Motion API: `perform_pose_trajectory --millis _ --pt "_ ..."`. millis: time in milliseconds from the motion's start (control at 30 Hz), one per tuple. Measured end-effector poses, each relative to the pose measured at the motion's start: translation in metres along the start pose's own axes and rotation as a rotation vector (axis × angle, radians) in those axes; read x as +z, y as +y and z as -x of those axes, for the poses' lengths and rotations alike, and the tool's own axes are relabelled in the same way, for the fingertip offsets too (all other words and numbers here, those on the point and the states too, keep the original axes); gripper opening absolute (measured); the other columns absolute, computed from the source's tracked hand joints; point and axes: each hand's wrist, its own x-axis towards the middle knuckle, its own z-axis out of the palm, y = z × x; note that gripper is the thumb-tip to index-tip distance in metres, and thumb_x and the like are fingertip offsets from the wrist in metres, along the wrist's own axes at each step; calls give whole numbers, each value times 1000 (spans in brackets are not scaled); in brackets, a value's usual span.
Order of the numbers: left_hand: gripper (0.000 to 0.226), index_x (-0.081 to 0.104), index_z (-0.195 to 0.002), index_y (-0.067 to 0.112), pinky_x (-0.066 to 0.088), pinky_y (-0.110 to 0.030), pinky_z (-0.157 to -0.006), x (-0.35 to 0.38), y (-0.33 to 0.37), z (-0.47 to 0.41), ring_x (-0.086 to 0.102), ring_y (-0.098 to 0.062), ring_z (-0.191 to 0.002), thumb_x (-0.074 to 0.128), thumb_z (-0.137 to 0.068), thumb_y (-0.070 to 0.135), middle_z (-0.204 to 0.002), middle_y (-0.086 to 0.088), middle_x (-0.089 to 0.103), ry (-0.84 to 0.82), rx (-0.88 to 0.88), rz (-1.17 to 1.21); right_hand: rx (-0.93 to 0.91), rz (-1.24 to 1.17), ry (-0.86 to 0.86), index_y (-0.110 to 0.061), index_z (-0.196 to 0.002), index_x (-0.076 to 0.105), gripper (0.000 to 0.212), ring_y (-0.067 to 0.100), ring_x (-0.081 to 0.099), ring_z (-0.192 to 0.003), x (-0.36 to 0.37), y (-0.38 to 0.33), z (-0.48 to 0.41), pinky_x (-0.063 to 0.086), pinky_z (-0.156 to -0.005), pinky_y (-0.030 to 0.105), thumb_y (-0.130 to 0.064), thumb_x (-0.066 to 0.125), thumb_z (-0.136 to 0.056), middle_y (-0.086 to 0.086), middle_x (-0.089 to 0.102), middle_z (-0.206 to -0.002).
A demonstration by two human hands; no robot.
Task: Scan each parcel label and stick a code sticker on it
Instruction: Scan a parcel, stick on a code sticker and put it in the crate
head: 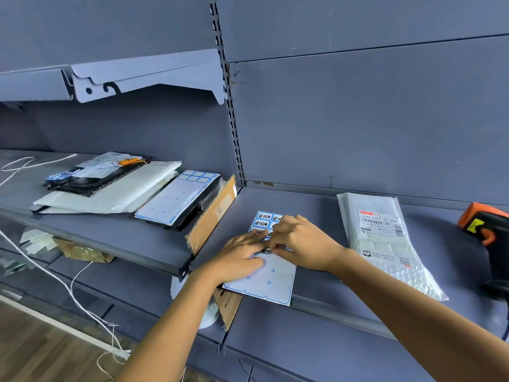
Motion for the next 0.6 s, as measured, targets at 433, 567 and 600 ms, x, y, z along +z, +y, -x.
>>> perform_pose_trajectory --millis 433,567,600 --pt "53 25 -145 41 4 -24 -116 2 -1 0 4 -3 -145 39 -98 21 -157 18 9 41 23 -83 17 -81 5 -19 -73 64 9 13 39 -85 7 1 6 47 -71 33 -20 59 -81 -6 65 -82" --pt "53 28 -144 42 7 -26 -117 2 0 -2 7 -4 -145 40 -96 23 -156 19 12 46 0 -61 28 -93 -6 -19 -74 64 11 13 40 -86 8 2 6 49 -71 35 -21 56 -82 -6 66 -83" --pt "52 29 -144 42 8 -27 -117 2 1 -2 7 -4 -144 40 -95 26 -156 19 13 44 -9 -53 28 -102 -4 -19 -74 64 13 13 40 -86 7 2 5 49 -72 35 -22 55 -82 -6 66 -83"
